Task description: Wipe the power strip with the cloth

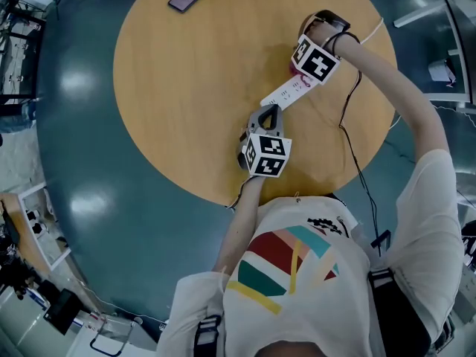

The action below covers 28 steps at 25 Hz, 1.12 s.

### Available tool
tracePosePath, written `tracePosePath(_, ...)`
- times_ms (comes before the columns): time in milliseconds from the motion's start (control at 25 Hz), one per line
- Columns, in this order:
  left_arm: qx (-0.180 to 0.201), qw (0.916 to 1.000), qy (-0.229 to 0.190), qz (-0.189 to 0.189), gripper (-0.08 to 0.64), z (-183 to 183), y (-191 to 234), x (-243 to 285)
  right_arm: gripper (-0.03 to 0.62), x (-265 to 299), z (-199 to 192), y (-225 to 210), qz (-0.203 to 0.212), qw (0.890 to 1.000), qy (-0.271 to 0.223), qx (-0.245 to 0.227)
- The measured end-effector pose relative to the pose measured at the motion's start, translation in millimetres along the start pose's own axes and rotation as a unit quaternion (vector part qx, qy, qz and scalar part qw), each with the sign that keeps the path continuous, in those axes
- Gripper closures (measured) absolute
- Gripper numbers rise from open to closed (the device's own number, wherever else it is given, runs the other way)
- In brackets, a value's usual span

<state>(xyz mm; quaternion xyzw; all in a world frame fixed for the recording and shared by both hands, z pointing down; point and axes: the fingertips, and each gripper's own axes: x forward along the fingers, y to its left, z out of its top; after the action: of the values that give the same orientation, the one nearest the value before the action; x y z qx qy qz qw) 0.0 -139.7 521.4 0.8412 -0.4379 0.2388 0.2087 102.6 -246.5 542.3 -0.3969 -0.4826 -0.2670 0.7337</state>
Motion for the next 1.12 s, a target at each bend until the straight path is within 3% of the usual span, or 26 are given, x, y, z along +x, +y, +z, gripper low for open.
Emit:
tracePosePath(120,0.013,0.9998,0.007,-0.010,0.518,-10,6,5,0.554,-8,1,-13,-0.055,0.997,-0.009,0.051)
tracePosePath(200,0.057,0.9982,0.013,-0.014,0.518,-9,11,6,0.554,-31,4,-24,-0.124,0.985,-0.040,0.116)
tracePosePath(280,0.094,0.9955,-0.009,-0.010,0.518,11,10,-8,0.554,-65,15,-25,-0.206,0.957,-0.082,0.187)
tracePosePath(360,0.089,0.9946,-0.053,-0.004,0.518,41,3,-29,0.553,-101,31,-15,-0.290,0.912,-0.138,0.256)
tracePosePath(440,0.078,0.9927,-0.091,0.009,0.518,69,-1,-48,0.554,-139,46,2,-0.364,0.844,-0.206,0.335)
tracePosePath(480,0.078,0.9909,-0.108,0.017,0.518,81,-3,-57,0.554,-160,52,11,-0.397,0.801,-0.246,0.376)
tracePosePath(520,0.081,0.9888,-0.123,0.024,0.518,92,-5,-65,0.553,-181,56,21,-0.427,0.750,-0.289,0.414)
tracePosePath(560,0.082,0.9865,-0.138,0.029,0.518,101,-9,-72,0.554,-201,58,35,-0.455,0.693,-0.335,0.448)
tracePosePath(640,0.074,0.9818,-0.172,0.034,0.518,118,-21,-87,0.554,-238,59,68,-0.497,0.565,-0.427,0.502)
tracePosePath(720,0.053,0.9763,-0.207,0.036,0.518,134,-33,-104,0.554,-260,62,101,-0.502,0.438,-0.513,0.541)
tracePosePath(760,0.041,0.9736,-0.222,0.035,0.518,140,-39,-111,0.553,-261,66,114,-0.488,0.380,-0.555,0.556)
tracePosePath(800,0.029,0.9714,-0.234,0.032,0.518,144,-47,-116,0.552,-257,73,125,-0.466,0.330,-0.593,0.568)
tracePosePath(840,0.018,0.9695,-0.243,0.027,0.518,145,-55,-121,0.554,-248,82,133,-0.441,0.290,-0.623,0.577)
tracePosePath(880,0.010,0.9681,-0.250,0.022,0.518,145,-62,-127,0.554,-237,94,137,-0.419,0.261,-0.643,0.586)
tracePosePath(920,0.005,0.9668,-0.255,0.019,0.518,145,-67,-133,0.554,-226,107,139,-0.402,0.245,-0.650,0.596)
tracePosePath(1120,0.016,0.9644,-0.263,0.019,0.518,141,-88,-153,0.553,-202,147,154,-0.386,0.215,-0.645,0.624)
